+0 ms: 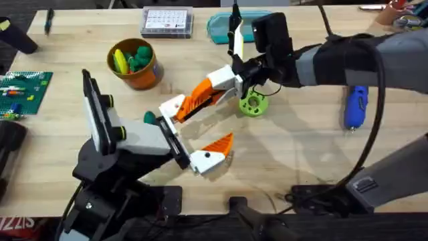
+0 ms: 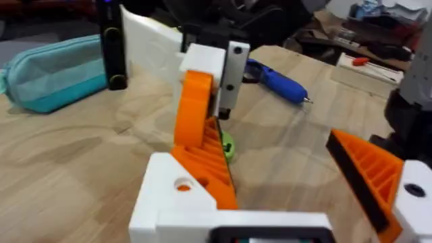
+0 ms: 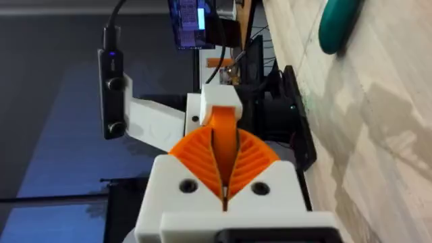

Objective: Pick up the gripper from the table and insert it into the empty holder that is missing its gripper. Then pick up a screw, insert it into the mounting hole, and use the screwdriver to tighten it. Finally, clean up the table by picking up the vegetable and placing it into the bucket.

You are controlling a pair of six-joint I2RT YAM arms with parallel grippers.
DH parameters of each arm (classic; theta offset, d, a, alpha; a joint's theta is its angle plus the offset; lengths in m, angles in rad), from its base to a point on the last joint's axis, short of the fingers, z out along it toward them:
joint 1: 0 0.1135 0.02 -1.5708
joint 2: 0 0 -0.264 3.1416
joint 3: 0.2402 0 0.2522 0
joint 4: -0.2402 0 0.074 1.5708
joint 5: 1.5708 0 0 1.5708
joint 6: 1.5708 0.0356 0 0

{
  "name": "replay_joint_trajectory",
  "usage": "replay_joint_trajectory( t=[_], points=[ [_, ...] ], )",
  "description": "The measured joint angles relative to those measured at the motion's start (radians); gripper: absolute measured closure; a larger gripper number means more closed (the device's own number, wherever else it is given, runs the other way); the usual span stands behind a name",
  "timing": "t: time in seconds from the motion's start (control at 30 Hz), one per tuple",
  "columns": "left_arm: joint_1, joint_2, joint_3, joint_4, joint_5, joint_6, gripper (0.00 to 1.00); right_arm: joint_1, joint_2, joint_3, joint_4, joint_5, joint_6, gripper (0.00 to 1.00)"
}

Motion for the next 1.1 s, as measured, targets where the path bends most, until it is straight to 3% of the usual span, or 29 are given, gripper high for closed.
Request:
replay_joint_trajectory(
  t=[0.3,0.5,0.67,1.1],
  points=[
    [0.0,0.0,0.0,0.006,-0.118,0.004,0.015,0.008,0.0,0.0,0.197,0.089,0.104,0.985],
    [0.002,0.0,0.0,0.004,-0.166,0.002,0.015,0.041,0.0,0.0,0.232,0.164,0.156,0.986],
    [0.004,0.0,0.0,0.003,-0.176,-0.017,0.015,0.08,0.0,0.0,0.242,0.207,0.173,0.987],
    [0.007,0.0,0.0,0.003,-0.15,-0.027,0.015,0.082,0.0,0.0,0.243,0.212,0.181,0.988]
  ],
)
